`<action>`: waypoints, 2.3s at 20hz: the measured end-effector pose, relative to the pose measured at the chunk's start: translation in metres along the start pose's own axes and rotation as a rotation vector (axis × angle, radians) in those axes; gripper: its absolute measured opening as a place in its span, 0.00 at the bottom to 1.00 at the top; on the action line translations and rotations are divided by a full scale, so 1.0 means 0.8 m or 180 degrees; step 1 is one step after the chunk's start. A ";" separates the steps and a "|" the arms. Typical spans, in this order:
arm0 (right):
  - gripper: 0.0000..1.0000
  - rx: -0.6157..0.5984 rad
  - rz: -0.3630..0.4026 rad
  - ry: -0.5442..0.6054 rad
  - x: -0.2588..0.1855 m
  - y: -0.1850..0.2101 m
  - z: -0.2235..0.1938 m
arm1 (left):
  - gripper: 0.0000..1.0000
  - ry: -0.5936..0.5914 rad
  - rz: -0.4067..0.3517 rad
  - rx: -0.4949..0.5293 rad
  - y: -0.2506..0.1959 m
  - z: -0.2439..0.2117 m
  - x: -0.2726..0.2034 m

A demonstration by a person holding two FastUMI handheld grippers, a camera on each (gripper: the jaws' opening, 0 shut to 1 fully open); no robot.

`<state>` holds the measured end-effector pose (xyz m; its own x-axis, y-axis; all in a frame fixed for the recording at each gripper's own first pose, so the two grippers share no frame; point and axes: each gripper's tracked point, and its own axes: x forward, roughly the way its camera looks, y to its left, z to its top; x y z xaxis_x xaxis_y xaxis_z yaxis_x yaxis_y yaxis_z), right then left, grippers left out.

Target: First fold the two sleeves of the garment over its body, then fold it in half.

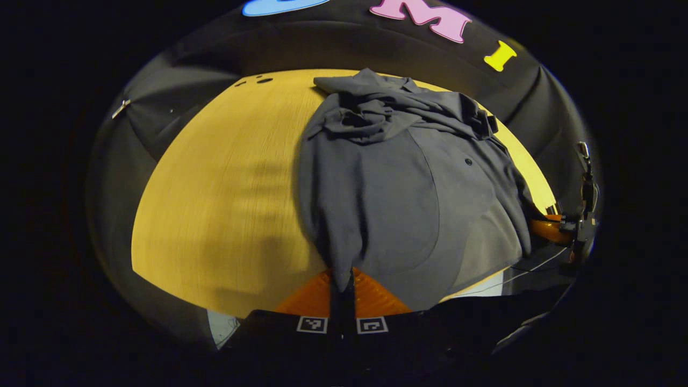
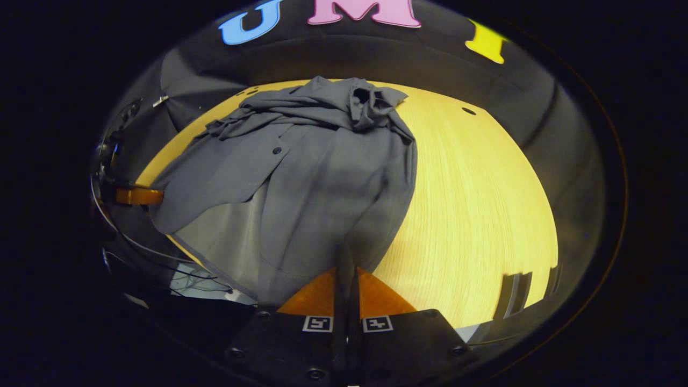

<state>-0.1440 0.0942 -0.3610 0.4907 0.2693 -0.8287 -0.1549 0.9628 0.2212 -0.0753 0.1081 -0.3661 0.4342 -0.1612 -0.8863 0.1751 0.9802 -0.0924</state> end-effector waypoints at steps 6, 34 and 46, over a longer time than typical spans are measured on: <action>0.05 0.0223 0.0150 0.0091 -0.047 0.000 -0.031 | 0.06 0.0233 -0.0156 -0.0189 -0.009 -0.051 -0.045; 0.05 0.0398 -0.0142 -0.1767 0.013 -0.078 0.414 | 0.05 -0.1593 -0.0290 -0.0545 -0.013 0.408 -0.034; 0.05 0.0695 -0.0241 -0.1536 0.189 -0.138 0.463 | 0.05 -0.1517 0.0077 -0.0484 0.025 0.497 0.133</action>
<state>0.2647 0.0357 -0.3201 0.8401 0.1280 -0.5271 0.0529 0.9478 0.3145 0.3257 0.0645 -0.2817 0.7981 -0.1380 -0.5865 0.0447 0.9843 -0.1709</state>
